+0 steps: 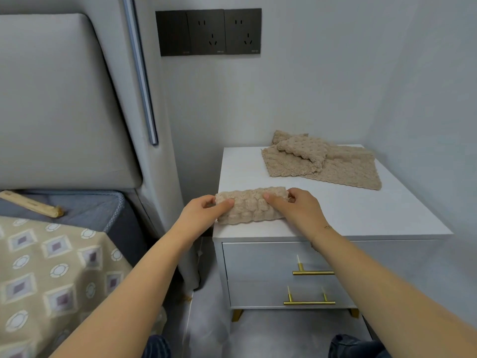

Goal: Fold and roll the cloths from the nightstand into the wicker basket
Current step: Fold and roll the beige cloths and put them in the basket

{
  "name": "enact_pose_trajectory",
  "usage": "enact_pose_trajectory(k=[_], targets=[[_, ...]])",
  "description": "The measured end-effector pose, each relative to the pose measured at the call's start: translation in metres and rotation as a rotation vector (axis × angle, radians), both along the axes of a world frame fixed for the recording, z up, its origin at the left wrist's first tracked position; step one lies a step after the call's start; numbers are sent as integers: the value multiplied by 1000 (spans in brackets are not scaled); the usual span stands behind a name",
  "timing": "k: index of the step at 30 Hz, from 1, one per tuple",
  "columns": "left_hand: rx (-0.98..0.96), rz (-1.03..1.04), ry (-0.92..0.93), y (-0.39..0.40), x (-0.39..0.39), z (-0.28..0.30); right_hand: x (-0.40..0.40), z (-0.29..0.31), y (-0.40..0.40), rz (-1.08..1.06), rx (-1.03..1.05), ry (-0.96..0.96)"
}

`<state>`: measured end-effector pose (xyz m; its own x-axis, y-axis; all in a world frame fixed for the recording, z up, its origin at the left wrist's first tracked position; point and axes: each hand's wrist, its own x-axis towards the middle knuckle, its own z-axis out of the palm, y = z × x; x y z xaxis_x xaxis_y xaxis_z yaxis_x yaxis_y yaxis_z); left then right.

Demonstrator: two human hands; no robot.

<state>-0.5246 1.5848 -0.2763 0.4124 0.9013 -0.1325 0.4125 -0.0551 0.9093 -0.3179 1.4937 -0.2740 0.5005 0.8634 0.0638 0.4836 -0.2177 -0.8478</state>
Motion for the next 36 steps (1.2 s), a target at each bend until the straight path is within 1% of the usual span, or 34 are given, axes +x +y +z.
enact_pose_trajectory(k=[3, 5, 7, 10, 13, 17, 20, 24, 26, 27, 30, 33, 36], targets=[[-69, 64, -8, 6, 7, -2, -4, 2, 9, -65, -97, -94], [-50, 101, 25, 10, 12, -4, -4, 3, 12, -93, -174, -202], [-18, 82, 80, 13, 15, -5, -3, 4, 16, -98, -215, -276], [-1, -9, 163, 17, 15, 0, 1, 7, 17, -41, -270, -283], [-57, -109, 237, 17, 8, 9, 6, 9, 13, 40, -266, -237], [-83, -292, 260, 8, 1, 20, 14, 15, -5, 132, -187, -45], [-60, -376, 218, -10, 8, 30, 23, 26, -28, 164, -141, 183], [-166, -440, 37, -46, 27, 45, 32, 48, -69, 18, 86, 608], [-221, -442, -78, -67, 41, 52, 34, 57, -94, -114, 212, 747], [-248, -451, -132, -81, 50, 56, 36, 62, -112, -169, 280, 805], [-294, -475, -227, -121, 74, 63, 39, 66, -157, -227, 447, 964], [-317, -500, -266, -174, 100, 65, 40, 74, -216, -327, 626, 1063], [-322, -513, -289, -214, 109, 66, 33, 75, -253, -420, 752, 1167]])
